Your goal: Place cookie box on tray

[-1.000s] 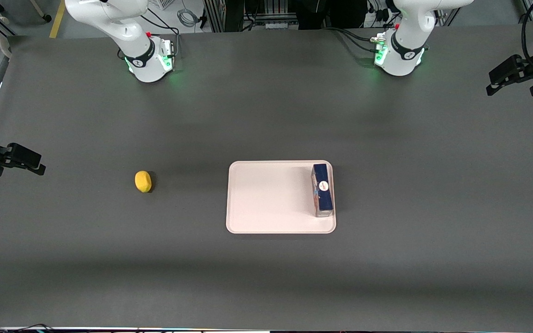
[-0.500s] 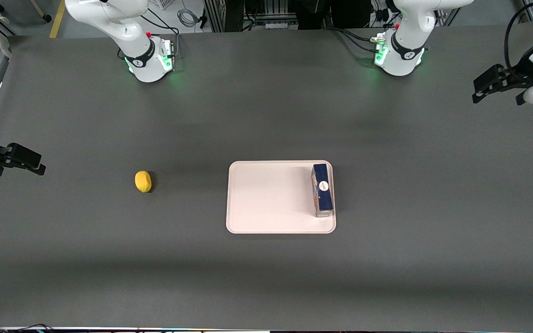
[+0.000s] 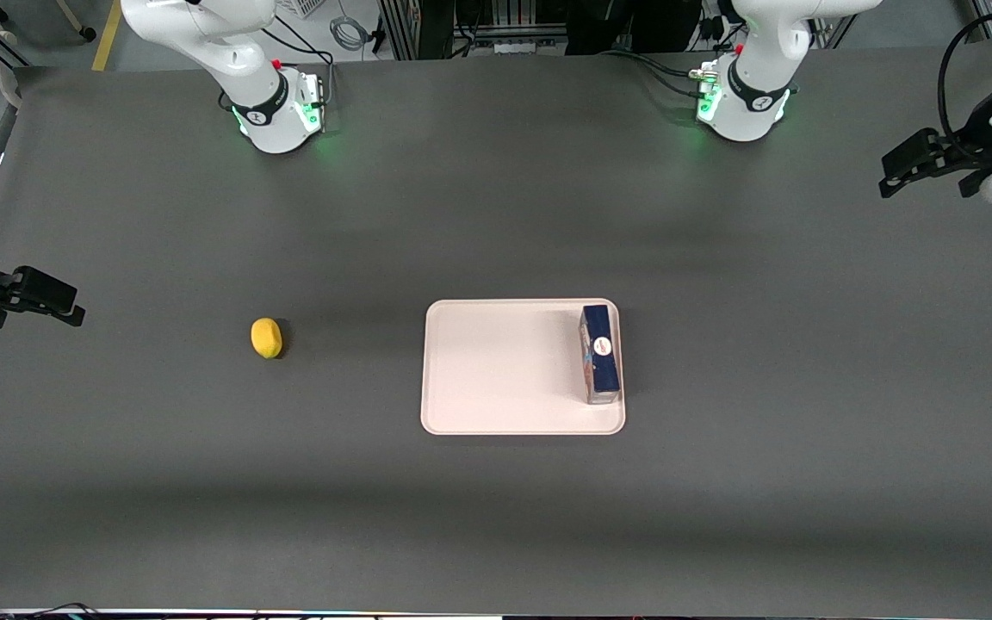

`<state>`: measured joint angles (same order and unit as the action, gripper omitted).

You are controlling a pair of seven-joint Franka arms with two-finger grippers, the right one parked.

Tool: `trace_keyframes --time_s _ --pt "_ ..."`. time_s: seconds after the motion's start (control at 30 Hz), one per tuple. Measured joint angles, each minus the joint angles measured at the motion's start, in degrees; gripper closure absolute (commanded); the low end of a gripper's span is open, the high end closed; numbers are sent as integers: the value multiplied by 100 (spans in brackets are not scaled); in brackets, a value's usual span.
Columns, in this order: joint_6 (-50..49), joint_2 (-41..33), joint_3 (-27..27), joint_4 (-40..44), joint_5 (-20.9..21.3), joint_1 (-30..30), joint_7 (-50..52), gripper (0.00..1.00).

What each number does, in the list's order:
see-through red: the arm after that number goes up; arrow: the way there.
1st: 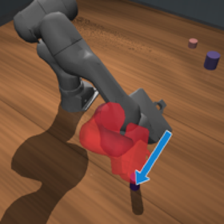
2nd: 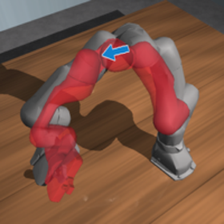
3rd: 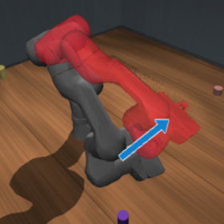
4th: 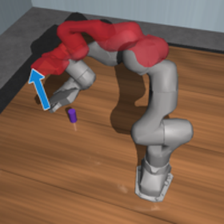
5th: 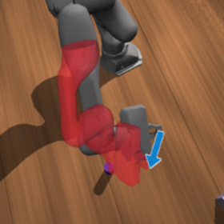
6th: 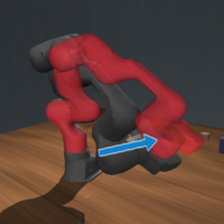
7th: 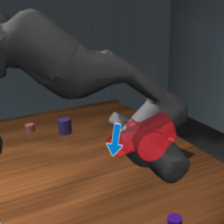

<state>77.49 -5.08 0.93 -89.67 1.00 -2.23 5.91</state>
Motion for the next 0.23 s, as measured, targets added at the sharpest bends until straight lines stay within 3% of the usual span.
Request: trace_keyframes --time_s 0.23 --pt "263 -371 1 -425 -24 0 -17 0"
